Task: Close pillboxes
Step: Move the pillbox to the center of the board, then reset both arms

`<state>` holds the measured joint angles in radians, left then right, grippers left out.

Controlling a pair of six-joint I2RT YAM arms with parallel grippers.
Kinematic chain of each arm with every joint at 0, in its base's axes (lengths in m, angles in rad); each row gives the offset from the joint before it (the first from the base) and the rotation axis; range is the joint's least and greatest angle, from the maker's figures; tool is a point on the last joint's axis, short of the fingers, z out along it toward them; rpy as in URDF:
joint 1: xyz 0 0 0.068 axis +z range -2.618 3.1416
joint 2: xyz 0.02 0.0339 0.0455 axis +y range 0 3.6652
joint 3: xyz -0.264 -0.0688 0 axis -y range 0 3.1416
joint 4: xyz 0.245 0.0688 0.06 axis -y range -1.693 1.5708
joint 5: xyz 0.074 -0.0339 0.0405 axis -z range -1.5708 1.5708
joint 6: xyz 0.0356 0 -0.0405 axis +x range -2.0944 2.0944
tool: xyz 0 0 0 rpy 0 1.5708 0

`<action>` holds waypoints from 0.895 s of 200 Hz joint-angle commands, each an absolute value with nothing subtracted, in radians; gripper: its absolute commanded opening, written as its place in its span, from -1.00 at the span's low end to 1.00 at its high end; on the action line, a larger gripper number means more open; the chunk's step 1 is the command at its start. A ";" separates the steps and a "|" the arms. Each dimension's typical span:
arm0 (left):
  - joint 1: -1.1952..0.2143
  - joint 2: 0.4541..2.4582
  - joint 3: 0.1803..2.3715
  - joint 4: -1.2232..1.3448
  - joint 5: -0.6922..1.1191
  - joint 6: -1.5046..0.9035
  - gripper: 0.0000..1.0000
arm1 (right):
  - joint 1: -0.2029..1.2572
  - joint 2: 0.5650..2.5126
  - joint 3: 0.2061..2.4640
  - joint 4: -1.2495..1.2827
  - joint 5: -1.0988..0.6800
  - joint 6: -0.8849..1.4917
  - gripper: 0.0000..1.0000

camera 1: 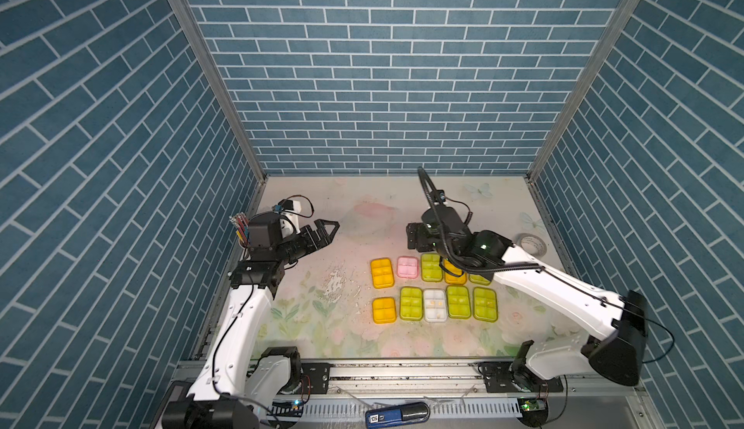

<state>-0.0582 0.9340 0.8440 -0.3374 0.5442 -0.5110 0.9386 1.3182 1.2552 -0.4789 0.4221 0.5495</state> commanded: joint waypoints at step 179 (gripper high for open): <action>-0.314 1.210 0.317 0.743 -0.454 0.257 0.99 | 0.327 1.009 0.598 0.141 0.244 -0.043 0.98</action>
